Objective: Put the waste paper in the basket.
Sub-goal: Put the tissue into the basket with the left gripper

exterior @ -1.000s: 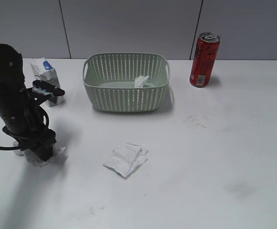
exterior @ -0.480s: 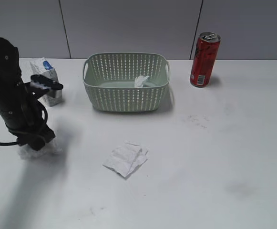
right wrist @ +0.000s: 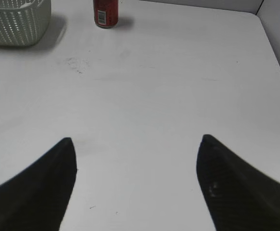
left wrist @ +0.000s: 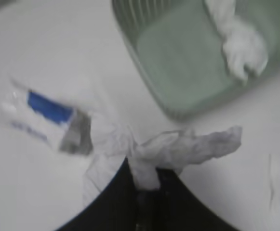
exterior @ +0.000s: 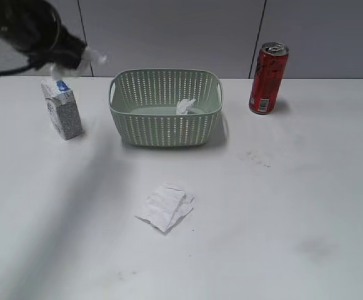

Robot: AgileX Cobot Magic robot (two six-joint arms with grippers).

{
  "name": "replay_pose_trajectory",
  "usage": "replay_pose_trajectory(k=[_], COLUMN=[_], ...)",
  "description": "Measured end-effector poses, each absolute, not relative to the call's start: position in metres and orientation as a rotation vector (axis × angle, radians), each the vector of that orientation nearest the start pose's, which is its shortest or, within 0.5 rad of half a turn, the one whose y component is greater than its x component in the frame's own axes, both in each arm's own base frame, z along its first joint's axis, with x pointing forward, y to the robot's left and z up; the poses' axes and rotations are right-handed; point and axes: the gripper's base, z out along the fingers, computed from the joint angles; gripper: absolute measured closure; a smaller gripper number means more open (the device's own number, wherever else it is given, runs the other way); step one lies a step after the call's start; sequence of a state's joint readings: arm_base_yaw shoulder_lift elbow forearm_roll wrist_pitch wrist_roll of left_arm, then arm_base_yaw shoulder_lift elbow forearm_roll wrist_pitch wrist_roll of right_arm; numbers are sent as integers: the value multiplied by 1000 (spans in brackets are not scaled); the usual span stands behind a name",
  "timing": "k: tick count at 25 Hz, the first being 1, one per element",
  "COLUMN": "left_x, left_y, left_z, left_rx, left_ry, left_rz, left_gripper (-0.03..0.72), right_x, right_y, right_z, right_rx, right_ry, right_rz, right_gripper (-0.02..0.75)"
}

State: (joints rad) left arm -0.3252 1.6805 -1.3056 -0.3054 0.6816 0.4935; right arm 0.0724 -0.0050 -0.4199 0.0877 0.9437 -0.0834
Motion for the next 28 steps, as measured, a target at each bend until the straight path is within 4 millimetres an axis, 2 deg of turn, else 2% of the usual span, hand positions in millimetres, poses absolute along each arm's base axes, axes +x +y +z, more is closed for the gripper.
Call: replay_pose_trajectory(k=[4, 8, 10, 12, 16, 23, 26, 28], left_x=[357, 362, 364, 367, 376, 393, 396, 395], left_y=[-155, -181, -193, -206, -225, -235, -237, -237], left_z=[309, 326, 326, 319, 288, 224, 207, 201], left_rx=[617, 516, 490, 483, 495, 528, 537, 532], left_ry=[2138, 1897, 1821, 1778, 1788, 1909, 1951, 1981], left_rz=[-342, -338, -330, -323, -312, -276, -271, -282], left_gripper=[657, 657, 657, 658, 658, 658, 643, 591], right_x=[7, 7, 7, 7, 7, 7, 7, 7], right_y=[7, 7, 7, 7, 7, 7, 7, 7], right_z=[264, 264, 264, 264, 264, 264, 264, 264], right_rx=[-150, -150, -150, -150, -149, -149, -150, -150], right_ry=[1995, 1995, 1995, 1995, 1995, 1995, 1995, 1995], right_rz=[97, 97, 97, 97, 98, 98, 97, 96], right_gripper=[150, 150, 150, 150, 150, 150, 150, 150])
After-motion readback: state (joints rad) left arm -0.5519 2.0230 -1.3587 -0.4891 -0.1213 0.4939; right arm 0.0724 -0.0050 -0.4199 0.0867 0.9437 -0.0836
